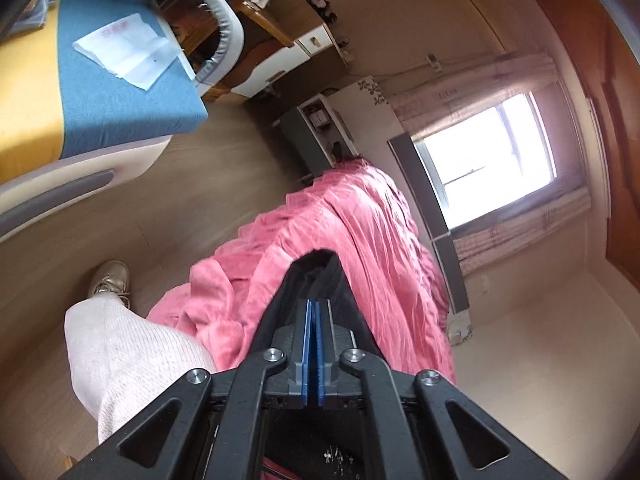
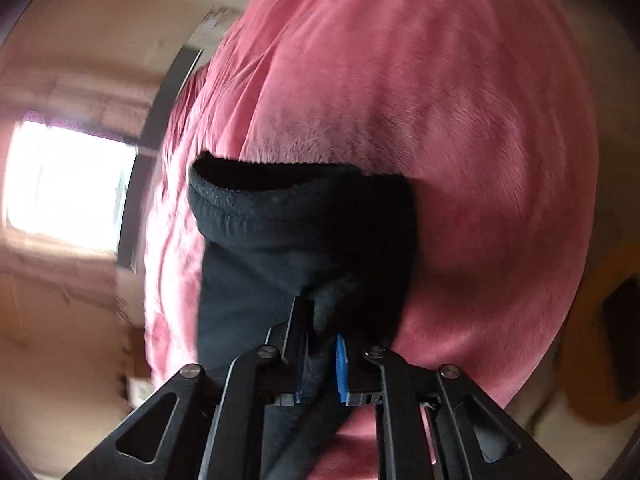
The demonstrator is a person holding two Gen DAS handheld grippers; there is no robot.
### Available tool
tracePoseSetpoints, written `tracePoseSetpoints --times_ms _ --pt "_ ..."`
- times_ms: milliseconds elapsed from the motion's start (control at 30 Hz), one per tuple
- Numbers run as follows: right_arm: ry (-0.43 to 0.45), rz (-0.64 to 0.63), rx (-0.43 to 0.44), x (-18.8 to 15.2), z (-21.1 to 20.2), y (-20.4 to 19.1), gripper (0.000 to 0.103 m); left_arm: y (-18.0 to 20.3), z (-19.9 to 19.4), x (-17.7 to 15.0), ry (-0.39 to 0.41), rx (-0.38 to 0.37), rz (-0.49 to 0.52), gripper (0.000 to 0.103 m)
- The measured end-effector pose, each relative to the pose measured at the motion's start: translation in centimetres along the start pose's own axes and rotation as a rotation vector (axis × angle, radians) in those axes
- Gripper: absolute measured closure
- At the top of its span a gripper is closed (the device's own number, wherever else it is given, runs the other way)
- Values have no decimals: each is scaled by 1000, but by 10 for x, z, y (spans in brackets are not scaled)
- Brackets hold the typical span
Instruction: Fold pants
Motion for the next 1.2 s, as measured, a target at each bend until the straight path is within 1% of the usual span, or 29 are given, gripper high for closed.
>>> tracePoseSetpoints --times_ms 33,67,100,133,167,200,233,267,300,400,433,533,600,633,667,700,767,800,867,933,1000,1033,1067,1100,1133,1167,1200 --pt "5 6 3 1 0 -4 77 3 2 -3 -2 15 26 98" --pt "11 -8 -3 -1 -1 -13 72 7 5 -6 -7 28 54 92" --pt "19 -34 -21 -3 -4 -20 61 11 8 -11 -15 42 80 86" --pt "26 -55 -33 -5 -5 -26 54 15 10 -13 -19 49 96 76" --pt "25 -82 -40 -9 -6 -34 52 19 11 -16 -20 48 111 73" --pt "14 -96 -35 -15 -7 -41 50 24 11 -19 -17 43 131 72" --pt "-12 -105 -15 -23 -7 -45 50 28 10 -21 -15 38 145 69" --pt "-47 -112 17 -34 -4 -55 50 30 9 -21 -10 39 161 65" --pt "-83 -122 38 -47 1 -64 48 34 8 -22 -4 44 181 64" --pt "-187 -191 53 -89 17 -84 46 39 5 -25 -6 53 223 53" --pt "-224 -237 44 -104 24 -92 46 41 5 -27 -16 51 228 50" --pt "-281 -363 -3 -131 41 -110 44 42 7 -35 -74 30 223 49" --pt "-304 -493 -52 -148 51 -127 42 47 9 -42 -88 10 238 47" --pt "-316 -543 -67 -157 55 -132 41 49 10 -45 -89 12 253 43" --pt "-343 -587 -75 -168 61 -141 40 50 14 -49 -98 20 270 42" --pt "-368 -603 -69 -175 63 -146 40 52 19 -54 -121 30 290 42" --pt "-448 -613 -16 -199 69 -155 40 54 28 -60 -154 53 334 42" --pt "-481 -614 3 -218 58 -148 40 56 32 -61 -157 72 366 42" --pt "-556 -590 36 -244 58 -150 40 59 35 -59 -148 76 397 42" --pt "-615 -550 73 -262 58 -152 40 58 37 -53 -137 81 406 44" --pt "-681 -509 128 -286 61 -156 40 58 43 -51 -159 73 401 44" --pt "-699 -505 142 -296 57 -152 40 55 47 -51 -174 90 402 47" --pt "-709 -505 144 -303 56 -153 40 53 49 -51 -186 97 401 58" --pt "-711 -503 132 -311 60 -153 40 51 53 -53 -203 102 405 65" --pt "-714 -490 123 -321 62 -153 41 48 56 -55 -215 111 412 77" --pt "-717 -469 121 -321 65 -151 41 45 58 -57 -223 125 419 84" --pt "-717 -445 117 -325 69 -148 45 45 60 -59 -230 124 423 87"
Point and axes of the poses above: each gripper's, at about its wrist camera, not at the fingertips, and z roughly the way its jaws point, y to its right, x to its top, the point moved 9 cm from there along z, roughly the way its jaws point, and after that the axes turned 6 degrees about -z, right-handed, at the moved point
